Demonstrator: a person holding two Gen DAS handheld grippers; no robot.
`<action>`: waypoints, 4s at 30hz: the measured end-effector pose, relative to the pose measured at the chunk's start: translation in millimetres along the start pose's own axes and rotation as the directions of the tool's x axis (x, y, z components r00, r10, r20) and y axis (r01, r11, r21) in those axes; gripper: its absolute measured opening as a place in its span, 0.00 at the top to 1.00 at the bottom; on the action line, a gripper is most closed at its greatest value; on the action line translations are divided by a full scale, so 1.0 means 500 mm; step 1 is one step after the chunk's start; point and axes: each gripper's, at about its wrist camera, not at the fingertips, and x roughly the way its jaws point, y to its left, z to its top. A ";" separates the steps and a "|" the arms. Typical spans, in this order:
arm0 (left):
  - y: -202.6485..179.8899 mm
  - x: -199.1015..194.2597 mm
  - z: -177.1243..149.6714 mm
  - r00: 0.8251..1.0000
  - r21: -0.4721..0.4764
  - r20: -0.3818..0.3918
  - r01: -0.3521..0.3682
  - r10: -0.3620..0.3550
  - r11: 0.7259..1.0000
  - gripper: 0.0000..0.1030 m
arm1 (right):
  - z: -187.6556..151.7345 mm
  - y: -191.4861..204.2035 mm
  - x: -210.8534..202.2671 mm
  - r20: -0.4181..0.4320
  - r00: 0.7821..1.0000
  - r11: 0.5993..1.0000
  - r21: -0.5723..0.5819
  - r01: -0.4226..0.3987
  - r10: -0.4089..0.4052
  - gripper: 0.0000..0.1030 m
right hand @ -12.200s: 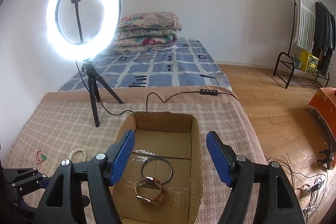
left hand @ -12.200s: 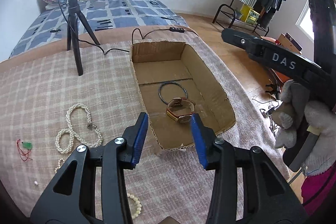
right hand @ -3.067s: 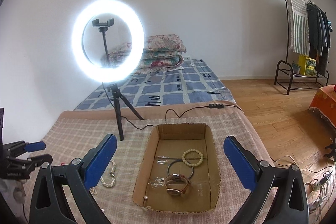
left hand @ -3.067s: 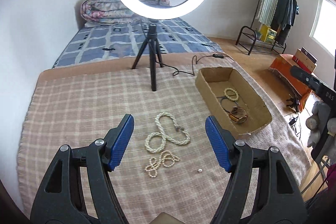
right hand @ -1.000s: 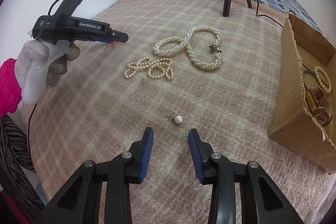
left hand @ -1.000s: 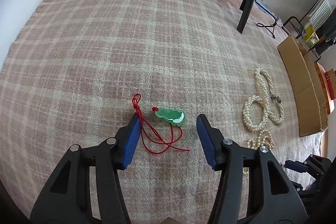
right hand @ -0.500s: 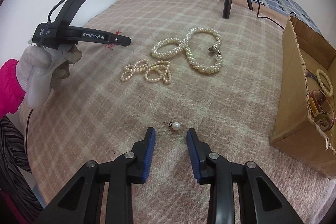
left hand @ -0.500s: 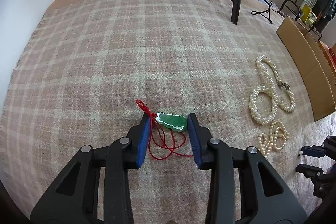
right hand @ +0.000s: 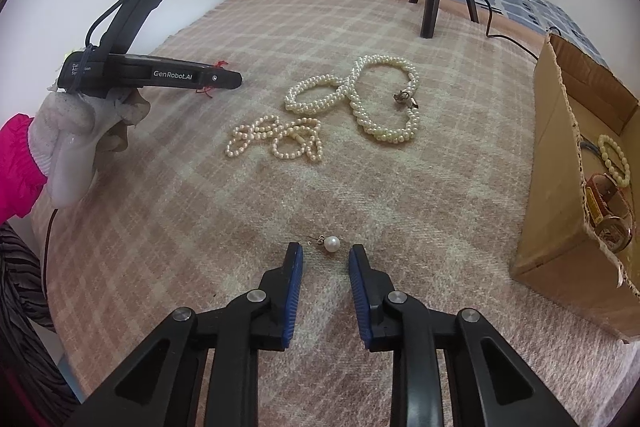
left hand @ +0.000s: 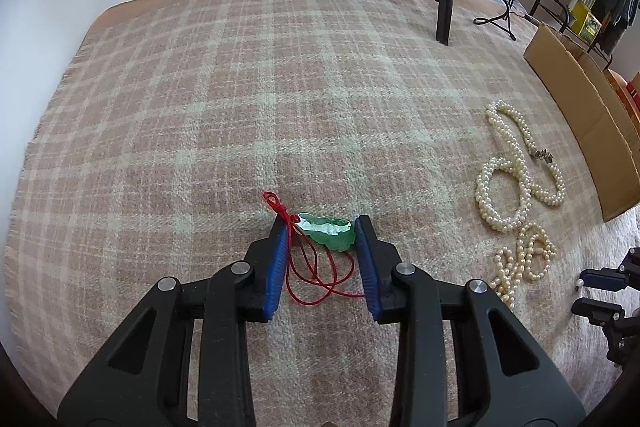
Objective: Organize jewelry
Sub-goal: 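Close the right tool on the single pearl while the left tool holds the pendant, then carry the pendant with the left tool into the box while the right tool carries the pearl, then open the left tool to drop the pendant in the box while the right tool releases the pearl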
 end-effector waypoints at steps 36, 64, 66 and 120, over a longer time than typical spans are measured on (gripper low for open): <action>0.004 -0.004 0.000 1.000 -0.016 -0.003 0.010 -0.010 1.000 0.69 | 0.006 0.018 0.010 0.021 1.000 0.973 -0.230 0.015 -0.010 0.92; -0.091 -0.228 0.030 0.972 0.020 0.189 0.135 -0.136 0.991 0.70 | 0.015 -0.008 -0.244 0.282 0.955 0.990 -0.076 0.121 -0.095 0.92; -0.113 -0.238 0.033 0.968 0.034 0.196 0.152 -0.155 0.988 0.70 | 0.010 -0.021 -0.264 0.298 0.948 0.990 -0.054 0.133 -0.111 0.92; -0.605 -0.097 0.316 0.915 0.202 0.175 0.327 -0.363 0.923 0.70 | -0.040 -0.338 -0.265 0.219 0.934 0.941 0.251 0.226 -0.283 0.92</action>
